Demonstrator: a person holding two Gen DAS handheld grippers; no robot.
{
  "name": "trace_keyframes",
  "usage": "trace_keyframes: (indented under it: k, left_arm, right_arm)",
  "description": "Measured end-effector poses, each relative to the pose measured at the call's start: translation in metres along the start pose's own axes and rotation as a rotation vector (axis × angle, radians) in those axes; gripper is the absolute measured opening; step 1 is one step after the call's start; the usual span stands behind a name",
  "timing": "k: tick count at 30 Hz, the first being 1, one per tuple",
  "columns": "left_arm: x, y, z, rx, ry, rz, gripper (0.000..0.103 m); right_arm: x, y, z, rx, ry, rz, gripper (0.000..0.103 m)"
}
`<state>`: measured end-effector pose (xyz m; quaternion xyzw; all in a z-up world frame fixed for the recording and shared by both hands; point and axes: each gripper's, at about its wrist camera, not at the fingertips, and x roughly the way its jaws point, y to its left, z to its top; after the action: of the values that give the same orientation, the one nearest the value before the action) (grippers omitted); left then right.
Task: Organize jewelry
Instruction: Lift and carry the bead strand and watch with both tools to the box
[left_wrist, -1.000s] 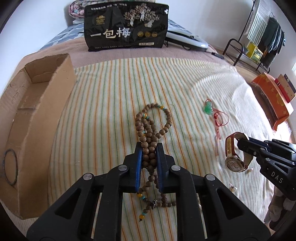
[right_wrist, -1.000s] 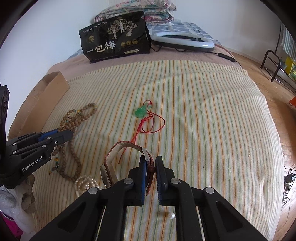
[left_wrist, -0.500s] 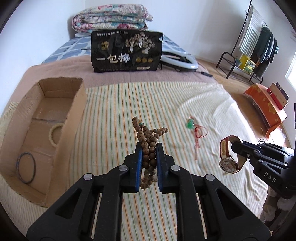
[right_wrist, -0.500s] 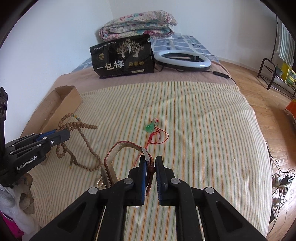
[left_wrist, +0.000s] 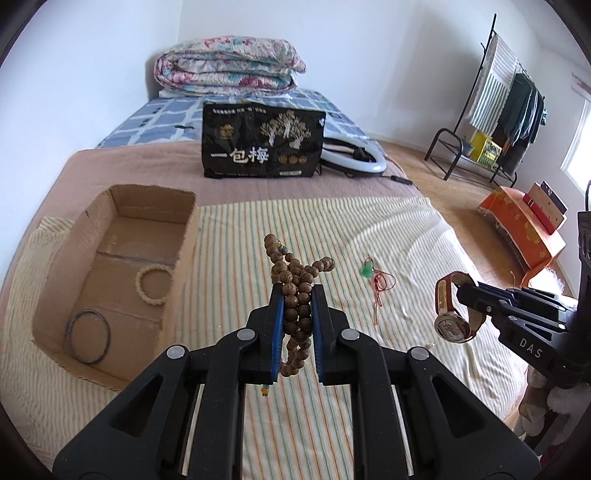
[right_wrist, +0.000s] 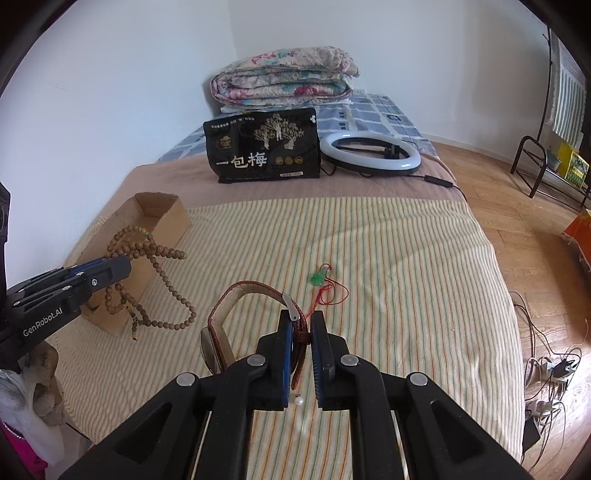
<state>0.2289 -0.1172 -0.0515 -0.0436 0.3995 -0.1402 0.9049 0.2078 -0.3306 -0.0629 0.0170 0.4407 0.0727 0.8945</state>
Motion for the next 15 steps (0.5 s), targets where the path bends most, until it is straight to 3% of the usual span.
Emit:
trace_keyframes:
  k: [15]
  left_arm:
    - [-0.047,0.060,0.011,-0.041,-0.074,0.057,0.012]
  right_arm:
    - [-0.009,0.057,0.026,-0.044,-0.043,0.052,0.007]
